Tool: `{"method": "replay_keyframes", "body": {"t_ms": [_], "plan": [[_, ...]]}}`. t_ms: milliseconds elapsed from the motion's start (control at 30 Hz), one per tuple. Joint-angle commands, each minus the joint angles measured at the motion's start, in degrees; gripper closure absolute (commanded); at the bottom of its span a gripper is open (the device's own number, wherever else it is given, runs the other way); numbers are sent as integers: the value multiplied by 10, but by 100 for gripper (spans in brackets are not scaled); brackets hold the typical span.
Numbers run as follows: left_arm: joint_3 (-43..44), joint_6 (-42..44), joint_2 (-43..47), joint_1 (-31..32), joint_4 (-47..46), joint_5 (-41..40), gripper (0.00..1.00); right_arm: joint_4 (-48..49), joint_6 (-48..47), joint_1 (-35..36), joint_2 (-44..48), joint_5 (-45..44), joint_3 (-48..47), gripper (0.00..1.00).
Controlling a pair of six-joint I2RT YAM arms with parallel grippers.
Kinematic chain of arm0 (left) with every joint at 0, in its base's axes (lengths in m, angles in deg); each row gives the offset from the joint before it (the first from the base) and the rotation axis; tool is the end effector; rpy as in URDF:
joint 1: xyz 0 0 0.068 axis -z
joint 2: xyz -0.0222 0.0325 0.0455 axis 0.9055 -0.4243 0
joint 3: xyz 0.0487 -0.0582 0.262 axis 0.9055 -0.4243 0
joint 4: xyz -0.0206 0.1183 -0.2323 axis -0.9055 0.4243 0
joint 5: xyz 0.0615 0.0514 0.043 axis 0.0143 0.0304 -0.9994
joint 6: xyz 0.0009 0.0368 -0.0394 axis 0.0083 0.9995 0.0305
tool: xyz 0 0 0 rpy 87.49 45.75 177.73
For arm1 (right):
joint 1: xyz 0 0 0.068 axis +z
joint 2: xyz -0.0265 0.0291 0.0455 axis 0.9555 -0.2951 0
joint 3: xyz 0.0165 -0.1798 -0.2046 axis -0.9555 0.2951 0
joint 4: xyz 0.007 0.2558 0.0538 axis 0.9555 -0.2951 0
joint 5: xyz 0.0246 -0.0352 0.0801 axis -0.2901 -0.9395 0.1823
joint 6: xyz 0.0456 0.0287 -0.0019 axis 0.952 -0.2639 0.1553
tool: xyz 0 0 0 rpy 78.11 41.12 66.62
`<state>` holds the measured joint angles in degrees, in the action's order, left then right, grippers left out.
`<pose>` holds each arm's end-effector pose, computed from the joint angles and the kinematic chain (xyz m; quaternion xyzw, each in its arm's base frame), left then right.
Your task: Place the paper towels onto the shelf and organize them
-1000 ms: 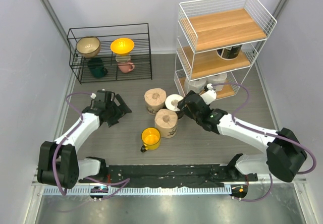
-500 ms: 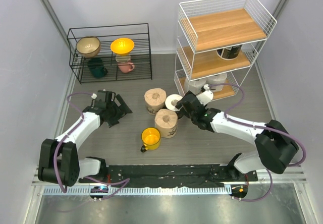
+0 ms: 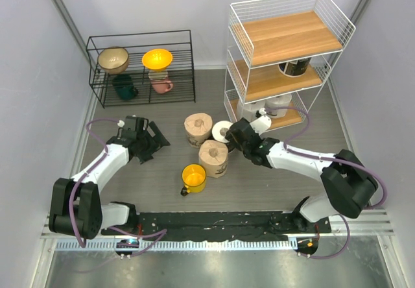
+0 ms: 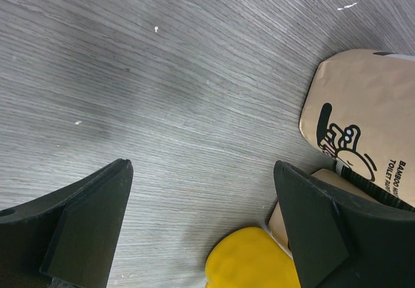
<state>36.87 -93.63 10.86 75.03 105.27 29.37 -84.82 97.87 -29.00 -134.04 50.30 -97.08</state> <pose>0.2349 -0.0449 0.1910 -0.3029 0.9053 -0.1793 0.2379 0.2258 0.1916 0.2002 0.2800 0.8433 0.1833 0.4206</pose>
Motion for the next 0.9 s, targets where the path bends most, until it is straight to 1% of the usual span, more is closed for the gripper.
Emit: {"method": "replay_keyframes", "body": {"t_ms": [0, 67, 200, 333, 367, 433, 533, 567, 633, 667, 767, 800, 867], "plan": [[13, 9, 1, 3, -16, 10, 4, -14, -7, 4, 63, -16, -3, 71], [13, 8, 0, 3, -15, 10, 5, -31, -22, 4, 87, -12, -4, 73], [13, 8, -1, 3, -18, 10, 5, -118, -46, 4, 149, -2, -13, 73], [14, 8, -3, 2, -17, 10, 4, -195, -45, 4, 234, 11, -14, 73], [15, 8, -3, 2, -18, 10, 5, -227, -44, 4, 249, 13, -13, 73], [15, 8, -2, 3, -16, 10, 4, -261, -32, 4, 280, 9, -10, 73], [13, 8, 5, 2, -15, 3, 4, -335, -7, 5, 343, -15, -17, 73], [13, 7, 8, 2, -16, 3, 4, -379, 1, 4, 369, -23, -24, 73], [13, 7, 11, 3, -16, -2, 4, -418, 10, 4, 388, -55, -52, 73], [13, 6, 11, 2, -16, -3, 4, -451, 10, 4, 396, -68, -63, 72], [14, 6, 10, 2, -17, 0, 4, -507, 7, 5, 403, -126, -120, 71], [15, 6, 9, 3, -15, -1, 4, -513, 0, 4, 397, -160, -147, 71], [16, 8, 8, 2, -14, -1, 4, -521, -23, 5, 385, -191, -175, 71]]}}
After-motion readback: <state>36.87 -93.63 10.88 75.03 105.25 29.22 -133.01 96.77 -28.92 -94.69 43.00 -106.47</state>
